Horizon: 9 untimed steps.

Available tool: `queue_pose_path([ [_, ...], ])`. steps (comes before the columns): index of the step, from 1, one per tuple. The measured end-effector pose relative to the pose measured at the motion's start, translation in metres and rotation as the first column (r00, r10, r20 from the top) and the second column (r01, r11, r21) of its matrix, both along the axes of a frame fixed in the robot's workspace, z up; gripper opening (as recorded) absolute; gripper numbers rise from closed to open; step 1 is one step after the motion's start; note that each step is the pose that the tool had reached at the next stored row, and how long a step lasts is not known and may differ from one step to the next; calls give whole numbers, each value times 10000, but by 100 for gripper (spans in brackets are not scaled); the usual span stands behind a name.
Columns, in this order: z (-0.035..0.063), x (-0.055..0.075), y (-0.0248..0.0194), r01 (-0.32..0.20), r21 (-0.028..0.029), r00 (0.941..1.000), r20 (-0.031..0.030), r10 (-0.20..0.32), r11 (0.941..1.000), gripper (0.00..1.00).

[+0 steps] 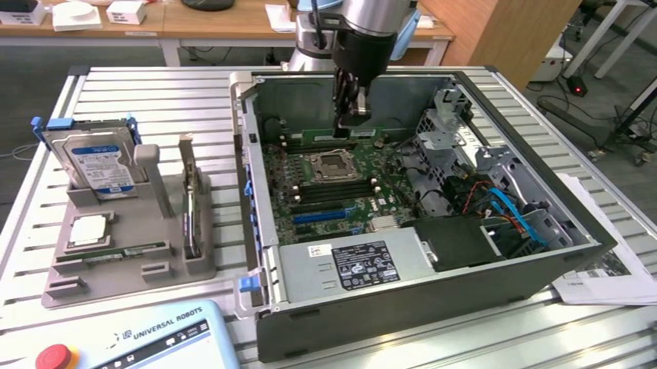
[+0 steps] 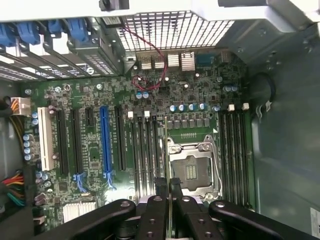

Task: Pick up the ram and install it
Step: 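Insert the ram into the slot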

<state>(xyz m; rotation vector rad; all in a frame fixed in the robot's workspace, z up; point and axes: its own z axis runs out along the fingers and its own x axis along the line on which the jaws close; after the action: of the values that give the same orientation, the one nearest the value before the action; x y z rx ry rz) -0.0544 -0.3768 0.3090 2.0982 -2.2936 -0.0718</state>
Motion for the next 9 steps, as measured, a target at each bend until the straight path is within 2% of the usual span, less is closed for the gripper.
queue_pose_path([
  [9, -164, -2, 0, 0, 0, 10000, 0, 0, 10000, 13],
])
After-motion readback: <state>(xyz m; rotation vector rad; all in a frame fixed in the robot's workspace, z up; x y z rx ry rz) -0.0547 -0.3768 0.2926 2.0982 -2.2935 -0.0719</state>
